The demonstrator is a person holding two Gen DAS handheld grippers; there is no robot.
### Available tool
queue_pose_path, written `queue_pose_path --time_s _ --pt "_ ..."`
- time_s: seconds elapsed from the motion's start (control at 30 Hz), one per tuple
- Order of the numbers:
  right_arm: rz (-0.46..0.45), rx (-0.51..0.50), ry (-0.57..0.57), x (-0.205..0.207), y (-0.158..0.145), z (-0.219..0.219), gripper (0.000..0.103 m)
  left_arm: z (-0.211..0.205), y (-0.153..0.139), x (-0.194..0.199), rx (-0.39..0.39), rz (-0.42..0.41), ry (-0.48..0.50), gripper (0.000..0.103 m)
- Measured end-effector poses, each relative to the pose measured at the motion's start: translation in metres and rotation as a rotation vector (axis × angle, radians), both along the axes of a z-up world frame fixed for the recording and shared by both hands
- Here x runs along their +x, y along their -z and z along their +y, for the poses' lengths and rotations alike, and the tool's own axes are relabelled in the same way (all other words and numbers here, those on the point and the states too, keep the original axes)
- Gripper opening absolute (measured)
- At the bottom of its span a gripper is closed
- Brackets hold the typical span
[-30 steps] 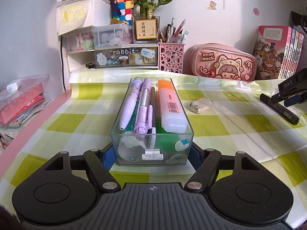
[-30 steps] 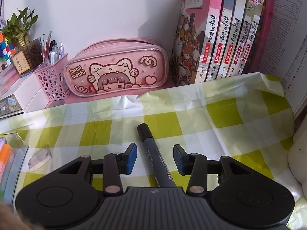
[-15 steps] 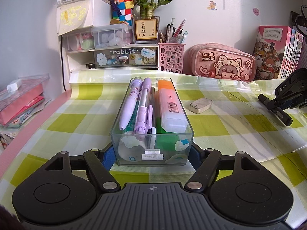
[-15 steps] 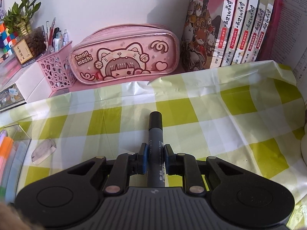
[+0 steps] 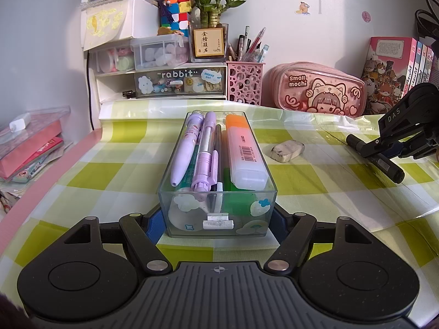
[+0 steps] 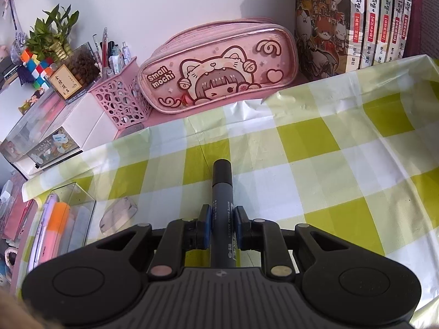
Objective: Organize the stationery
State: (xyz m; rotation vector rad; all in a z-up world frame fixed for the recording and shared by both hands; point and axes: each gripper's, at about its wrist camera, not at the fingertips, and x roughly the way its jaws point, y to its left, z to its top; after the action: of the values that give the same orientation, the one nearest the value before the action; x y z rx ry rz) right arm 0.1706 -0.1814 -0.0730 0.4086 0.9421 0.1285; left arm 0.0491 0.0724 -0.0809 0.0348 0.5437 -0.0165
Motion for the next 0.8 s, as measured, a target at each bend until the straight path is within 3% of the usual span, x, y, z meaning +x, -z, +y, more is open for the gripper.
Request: queue_pose_path --time_s 0.33,0.8 --pt "-0.032 -0.112 -0.047 -0.001 -0.002 0.017 0.0 0.0 0.0 0.0 -0.001 0.0 0.0 0.072" --pt "-0.051 0.014 -0.054 -0.004 -0.011 0.028 0.0 0.0 0.0 0.0 0.0 0.0 0.0 0.072"
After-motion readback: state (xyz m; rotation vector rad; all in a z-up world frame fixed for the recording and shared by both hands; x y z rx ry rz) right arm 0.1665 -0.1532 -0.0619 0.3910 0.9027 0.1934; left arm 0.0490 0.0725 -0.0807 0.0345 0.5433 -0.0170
